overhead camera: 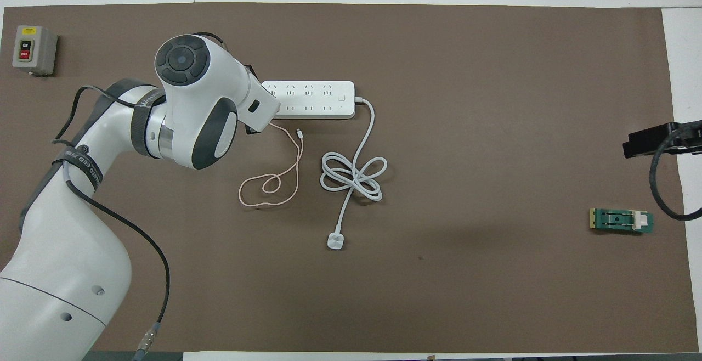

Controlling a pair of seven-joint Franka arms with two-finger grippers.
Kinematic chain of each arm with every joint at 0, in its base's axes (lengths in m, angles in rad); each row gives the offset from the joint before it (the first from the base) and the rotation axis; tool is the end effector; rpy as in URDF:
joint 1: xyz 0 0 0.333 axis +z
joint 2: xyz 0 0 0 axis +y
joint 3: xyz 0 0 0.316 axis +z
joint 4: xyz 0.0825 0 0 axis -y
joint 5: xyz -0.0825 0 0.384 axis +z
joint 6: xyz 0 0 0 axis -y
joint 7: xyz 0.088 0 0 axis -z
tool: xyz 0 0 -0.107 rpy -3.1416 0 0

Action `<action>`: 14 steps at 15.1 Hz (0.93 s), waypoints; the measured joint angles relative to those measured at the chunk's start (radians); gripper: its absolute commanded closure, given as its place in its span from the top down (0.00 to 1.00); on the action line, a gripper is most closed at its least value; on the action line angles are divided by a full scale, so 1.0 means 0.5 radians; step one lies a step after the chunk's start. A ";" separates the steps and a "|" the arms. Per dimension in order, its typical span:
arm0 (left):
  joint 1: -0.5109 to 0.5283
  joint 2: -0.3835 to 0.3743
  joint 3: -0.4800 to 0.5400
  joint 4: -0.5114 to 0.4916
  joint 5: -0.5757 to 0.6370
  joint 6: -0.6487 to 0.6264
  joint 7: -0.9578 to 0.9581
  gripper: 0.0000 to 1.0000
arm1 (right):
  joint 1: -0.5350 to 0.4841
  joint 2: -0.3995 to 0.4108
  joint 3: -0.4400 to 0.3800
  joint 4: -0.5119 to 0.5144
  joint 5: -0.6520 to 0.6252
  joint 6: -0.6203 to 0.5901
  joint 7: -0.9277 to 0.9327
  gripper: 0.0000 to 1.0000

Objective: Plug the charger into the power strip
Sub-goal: 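Push the charger prongs into the power strip socket with the left gripper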

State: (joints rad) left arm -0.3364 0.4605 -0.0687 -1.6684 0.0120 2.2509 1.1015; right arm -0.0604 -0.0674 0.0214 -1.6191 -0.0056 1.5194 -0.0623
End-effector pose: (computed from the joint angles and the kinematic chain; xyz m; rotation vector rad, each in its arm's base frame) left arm 0.6310 -0.2643 0.3512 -2.2727 2.1270 -0.1911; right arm 0.5275 -0.0208 0.6339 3.1356 0.0361 -0.0512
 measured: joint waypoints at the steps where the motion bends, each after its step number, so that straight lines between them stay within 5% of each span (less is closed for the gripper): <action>1: 0.000 0.000 0.000 0.000 0.000 0.000 0.000 0.00 | 0.000 0.000 0.000 0.001 0.000 0.000 0.000 1.00; 14: -0.017 0.010 -0.004 0.000 0.103 0.013 0.000 0.00 | -0.001 -0.002 -0.003 0.011 0.000 0.000 0.000 1.00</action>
State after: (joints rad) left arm -0.3450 0.4654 -0.0709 -1.6683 0.0636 2.2575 1.1015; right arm -0.0607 -0.0683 0.0199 -1.6134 -0.0056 1.5194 -0.0623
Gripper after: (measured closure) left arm 0.709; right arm 0.000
